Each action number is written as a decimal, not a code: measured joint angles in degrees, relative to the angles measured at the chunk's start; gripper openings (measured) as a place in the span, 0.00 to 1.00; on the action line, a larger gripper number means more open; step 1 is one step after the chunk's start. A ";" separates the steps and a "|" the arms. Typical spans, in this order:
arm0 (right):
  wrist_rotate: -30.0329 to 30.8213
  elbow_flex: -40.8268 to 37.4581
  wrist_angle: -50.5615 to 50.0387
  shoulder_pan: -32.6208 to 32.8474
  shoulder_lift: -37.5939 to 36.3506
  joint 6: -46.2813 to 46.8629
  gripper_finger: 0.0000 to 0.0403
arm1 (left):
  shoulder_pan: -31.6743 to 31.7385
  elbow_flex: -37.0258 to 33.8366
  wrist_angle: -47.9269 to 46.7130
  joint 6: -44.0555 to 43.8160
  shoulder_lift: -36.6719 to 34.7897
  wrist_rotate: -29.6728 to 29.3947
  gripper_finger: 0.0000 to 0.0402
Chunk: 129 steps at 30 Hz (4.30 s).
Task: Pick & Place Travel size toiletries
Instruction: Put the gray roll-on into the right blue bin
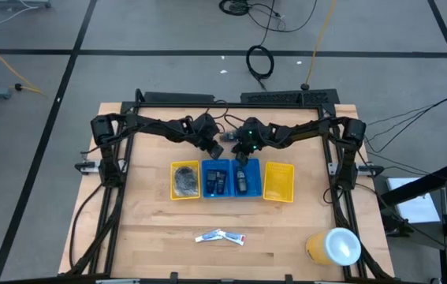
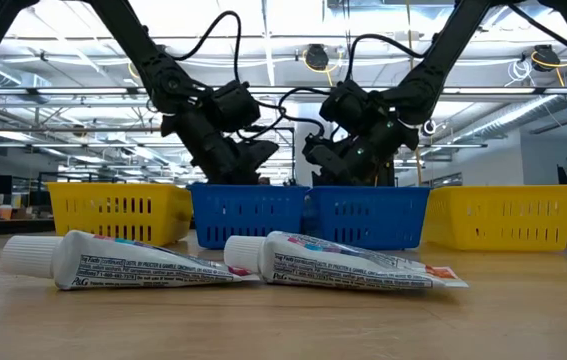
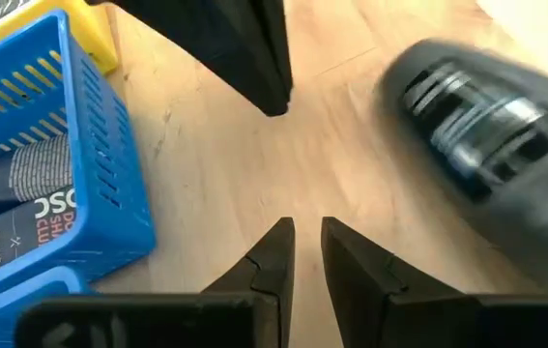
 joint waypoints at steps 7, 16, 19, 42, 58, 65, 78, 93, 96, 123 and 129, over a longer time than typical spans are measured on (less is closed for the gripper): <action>-4.33 0.01 -0.95 0.24 -1.61 -0.20 0.12 | -0.01 0.02 -0.81 7.00 -3.99 0.73 0.05; 4.81 0.00 -3.09 0.14 -8.56 -8.67 0.13 | -0.22 0.13 -3.29 11.48 -10.82 -8.42 0.06; 6.47 0.00 -3.72 -0.16 -9.05 -11.82 0.16 | -0.43 0.19 -2.99 11.48 -10.92 -8.45 0.06; 16.89 0.00 -3.06 -3.55 -7.86 -21.67 0.69 | -3.22 0.17 -5.08 14.47 -10.86 -11.15 0.06; 10.86 0.04 -1.38 -7.78 -4.97 -23.87 0.65 | -3.24 0.17 -4.57 14.71 -10.86 -11.13 0.06; 6.69 0.06 -0.51 -8.00 -2.13 -24.02 0.64 | -3.24 0.17 -3.79 14.88 -10.86 -11.11 0.06; 6.31 6.14 -1.56 -6.65 5.38 -24.27 0.61 | -3.46 0.17 -3.80 14.69 -10.86 -11.11 0.06; 7.74 6.54 -1.77 -4.70 6.07 -22.63 0.49 | -3.55 0.17 -3.80 14.84 -10.86 -11.10 0.06; 8.14 6.46 -2.21 -4.50 5.43 -22.44 0.49 | -3.55 0.17 -3.80 14.82 -10.86 -11.09 0.06; 18.67 6.23 -34.33 7.30 -23.13 -11.09 0.49 | -10.67 0.11 -8.81 14.10 -13.16 -13.80 0.06; 24.76 3.61 -37.78 16.84 -26.25 -5.08 0.49 | -14.09 0.13 -9.79 14.23 -19.31 -18.12 0.06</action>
